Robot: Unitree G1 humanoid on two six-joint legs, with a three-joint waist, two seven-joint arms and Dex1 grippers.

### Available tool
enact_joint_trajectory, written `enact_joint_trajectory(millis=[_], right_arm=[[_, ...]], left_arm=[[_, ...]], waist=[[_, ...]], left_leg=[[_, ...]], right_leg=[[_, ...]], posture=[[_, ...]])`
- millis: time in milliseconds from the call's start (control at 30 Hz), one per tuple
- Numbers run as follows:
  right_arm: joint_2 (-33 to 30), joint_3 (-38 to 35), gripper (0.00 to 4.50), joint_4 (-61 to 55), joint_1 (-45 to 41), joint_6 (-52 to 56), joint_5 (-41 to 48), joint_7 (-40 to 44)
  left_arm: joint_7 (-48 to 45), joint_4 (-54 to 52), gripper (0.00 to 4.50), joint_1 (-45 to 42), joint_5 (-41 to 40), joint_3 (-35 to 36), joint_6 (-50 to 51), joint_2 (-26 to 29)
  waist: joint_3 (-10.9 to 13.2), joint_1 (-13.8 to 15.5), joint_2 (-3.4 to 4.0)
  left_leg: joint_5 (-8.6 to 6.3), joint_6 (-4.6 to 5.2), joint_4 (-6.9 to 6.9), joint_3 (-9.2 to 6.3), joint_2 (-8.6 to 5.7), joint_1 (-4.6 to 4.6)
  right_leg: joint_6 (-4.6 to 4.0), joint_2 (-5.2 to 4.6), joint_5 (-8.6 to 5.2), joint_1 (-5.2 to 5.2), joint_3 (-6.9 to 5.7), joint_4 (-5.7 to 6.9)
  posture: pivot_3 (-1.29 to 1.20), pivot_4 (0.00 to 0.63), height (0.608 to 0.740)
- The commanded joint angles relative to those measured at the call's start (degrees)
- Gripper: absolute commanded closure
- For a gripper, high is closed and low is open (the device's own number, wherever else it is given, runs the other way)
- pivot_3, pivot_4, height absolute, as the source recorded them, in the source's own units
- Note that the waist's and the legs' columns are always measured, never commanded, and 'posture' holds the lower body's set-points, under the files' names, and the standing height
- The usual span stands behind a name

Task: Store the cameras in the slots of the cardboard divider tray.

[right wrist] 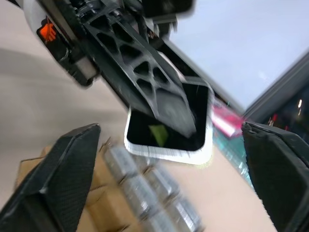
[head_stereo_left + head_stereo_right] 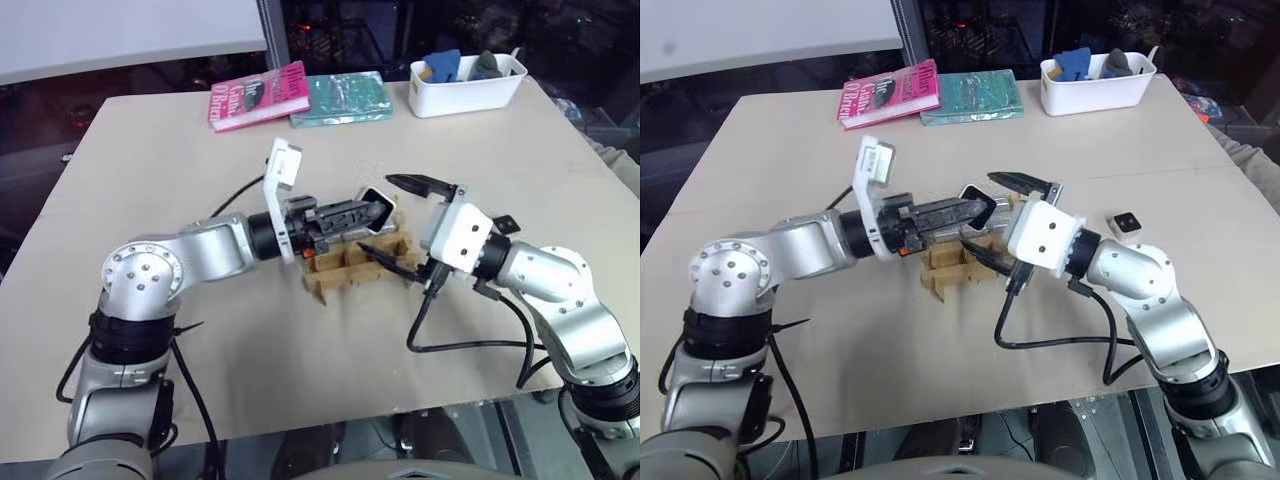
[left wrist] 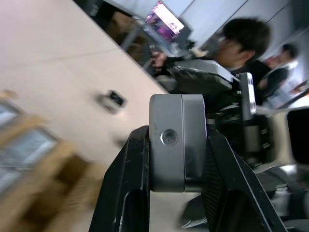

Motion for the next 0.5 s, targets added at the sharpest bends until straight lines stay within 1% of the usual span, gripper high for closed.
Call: enact_joint_trajectory(millis=[33,133,267,333,500], right_arm=[[0.4,-10.1,0.07,-4.5,5.9,4.4,11.4,0.4],[-1.7,-14.1,0.07,-6.7,10.0,4.3,14.8,1.6],[-4.0,-17.5,0.07,-11.1,15.2,6.1,22.0,3.1],[-5.2,-18.0,0.07,-12.7,17.1,6.7,23.8,3.0],[-6.3,-17.9,0.07,-14.1,19.3,6.2,24.0,0.9]], left_arm=[[-15.3,3.8,3.73,-1.4,12.9,0.2,-6.3,4.4],[-27.1,6.7,3.73,-2.4,23.4,-3.5,-11.5,7.1],[-40.4,12.9,3.73,-5.7,37.7,-10.3,-19.9,8.1],[-45.8,16.0,3.73,-7.5,42.8,-13.0,-23.0,7.9],[-54.4,22.4,3.73,-11.0,52.2,-17.6,-27.8,6.1]], waist=[[0.0,0.3,0.01],[0.0,0.3,0.03],[0.0,0.7,0.02],[0.0,0.8,0.02],[0.0,0.7,0.01]], left_leg=[[0.00,0.00,0.00,-0.01,0.00,0.00],[-0.01,0.02,-0.03,0.04,-0.05,0.00],[-0.01,0.03,-0.04,0.03,-0.02,-0.01],[-0.02,0.04,-0.04,0.03,0.01,-0.02],[-0.04,0.09,0.00,0.05,0.02,-0.07]], right_leg=[[0.00,0.00,0.00,0.01,-0.03,-0.01],[0.00,0.11,-0.01,0.01,-0.06,-0.04],[0.00,0.09,-0.01,0.02,-0.08,-0.06],[0.00,0.06,-0.01,0.02,-0.09,-0.08],[0.01,0.05,-0.01,0.01,-0.09,-0.07]], posture=[[0.00,0.150,0.740],[0.00,0.150,0.740],[0.00,0.150,0.740],[0.00,0.150,0.740],[0.00,0.150,0.740]])
